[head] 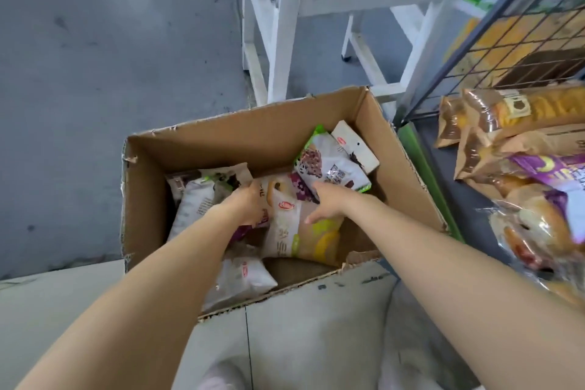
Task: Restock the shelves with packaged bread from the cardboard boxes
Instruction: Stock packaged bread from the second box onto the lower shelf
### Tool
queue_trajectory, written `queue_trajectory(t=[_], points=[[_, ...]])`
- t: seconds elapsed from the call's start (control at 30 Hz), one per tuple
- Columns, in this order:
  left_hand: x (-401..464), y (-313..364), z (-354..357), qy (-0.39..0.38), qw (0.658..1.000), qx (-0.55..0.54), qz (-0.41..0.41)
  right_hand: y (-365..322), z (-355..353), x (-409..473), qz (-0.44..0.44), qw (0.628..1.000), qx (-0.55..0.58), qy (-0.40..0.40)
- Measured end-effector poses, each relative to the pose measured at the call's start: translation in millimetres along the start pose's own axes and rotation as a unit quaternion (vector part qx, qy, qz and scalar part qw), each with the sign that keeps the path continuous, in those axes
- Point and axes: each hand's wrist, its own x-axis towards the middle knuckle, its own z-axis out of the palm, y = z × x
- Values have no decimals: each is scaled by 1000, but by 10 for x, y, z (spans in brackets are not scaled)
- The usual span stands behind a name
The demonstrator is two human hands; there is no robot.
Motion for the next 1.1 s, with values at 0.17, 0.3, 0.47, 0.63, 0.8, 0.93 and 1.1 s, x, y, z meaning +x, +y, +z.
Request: queue_trajectory(t=[0.17, 0.3, 0.47, 0.63, 0.8, 0.93, 1.1], points=[[252, -131, 189, -19, 995, 88, 35, 26, 64, 275, 30, 995, -56, -73], [400, -122, 387, 93, 963, 239, 76, 82, 52, 313, 22, 996, -36, -76], [532, 49, 522, 148, 971, 183, 45, 244, -64, 104, 23, 998, 29, 59], [420, 98, 340, 168, 986, -13, 21, 391, -237, -225, 33, 987, 101, 123], [-13, 168, -31, 141, 943, -297, -47, 484, -371, -749, 58, 936, 322, 129], [-594, 429, -366, 194, 906, -376, 3, 464, -400, -1302, 52, 858, 487, 156], [-1408, 1068, -910, 259, 866, -405, 135, 422, -574, -2207, -3, 752, 609, 253]])
